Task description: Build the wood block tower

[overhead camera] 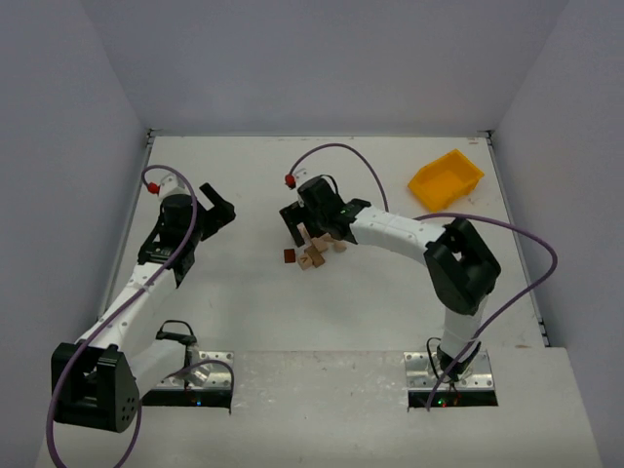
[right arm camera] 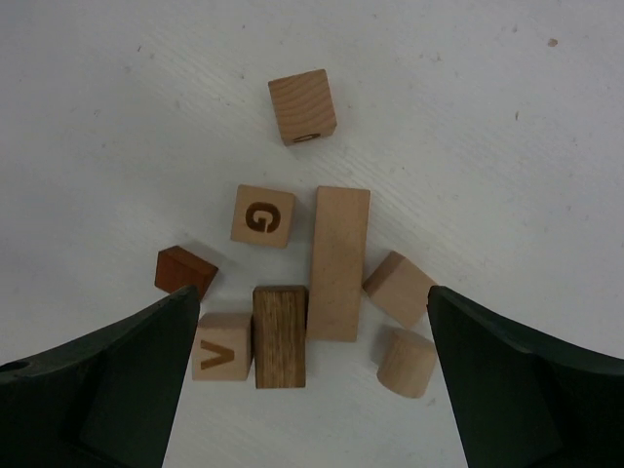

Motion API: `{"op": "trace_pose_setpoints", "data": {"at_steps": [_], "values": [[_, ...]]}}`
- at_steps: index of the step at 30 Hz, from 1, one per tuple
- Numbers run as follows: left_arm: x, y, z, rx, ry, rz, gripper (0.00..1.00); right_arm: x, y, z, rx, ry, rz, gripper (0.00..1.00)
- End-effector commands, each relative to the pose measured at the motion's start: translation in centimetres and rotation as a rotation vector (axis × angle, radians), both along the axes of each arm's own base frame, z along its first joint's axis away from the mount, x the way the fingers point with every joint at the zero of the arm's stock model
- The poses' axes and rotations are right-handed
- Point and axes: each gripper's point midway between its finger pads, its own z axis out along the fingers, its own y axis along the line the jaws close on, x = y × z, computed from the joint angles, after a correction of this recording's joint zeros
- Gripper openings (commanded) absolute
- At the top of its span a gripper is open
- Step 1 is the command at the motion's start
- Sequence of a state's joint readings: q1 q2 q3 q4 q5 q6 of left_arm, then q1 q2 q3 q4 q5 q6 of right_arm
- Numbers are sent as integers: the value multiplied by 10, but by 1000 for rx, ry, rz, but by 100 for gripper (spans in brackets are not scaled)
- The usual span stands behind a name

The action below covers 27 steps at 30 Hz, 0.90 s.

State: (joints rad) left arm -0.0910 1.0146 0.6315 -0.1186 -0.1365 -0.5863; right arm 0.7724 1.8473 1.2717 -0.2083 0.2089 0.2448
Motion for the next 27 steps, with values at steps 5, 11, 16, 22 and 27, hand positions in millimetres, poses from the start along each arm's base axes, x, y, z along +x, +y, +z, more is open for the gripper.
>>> {"op": "trace_pose_setpoints", "data": {"at_steps": [5, 11, 16, 22, 27], "values": [[12, -10, 13, -39, -67, -34, 100, 29, 42, 1, -24, -60, -16, 94], [11, -8, 15, -39, -73, -23, 100, 32, 45, -21, -48, -10, -68, 80], [11, -8, 13, -40, -70, -22, 100, 33, 42, -34, -72, 10, -98, 65], [11, -8, 12, -40, -67, -21, 100, 26, 44, -47, -75, 45, -95, 61], [11, -9, 12, -41, -67, -24, 100, 25, 44, -53, -80, 54, -104, 54]]}}
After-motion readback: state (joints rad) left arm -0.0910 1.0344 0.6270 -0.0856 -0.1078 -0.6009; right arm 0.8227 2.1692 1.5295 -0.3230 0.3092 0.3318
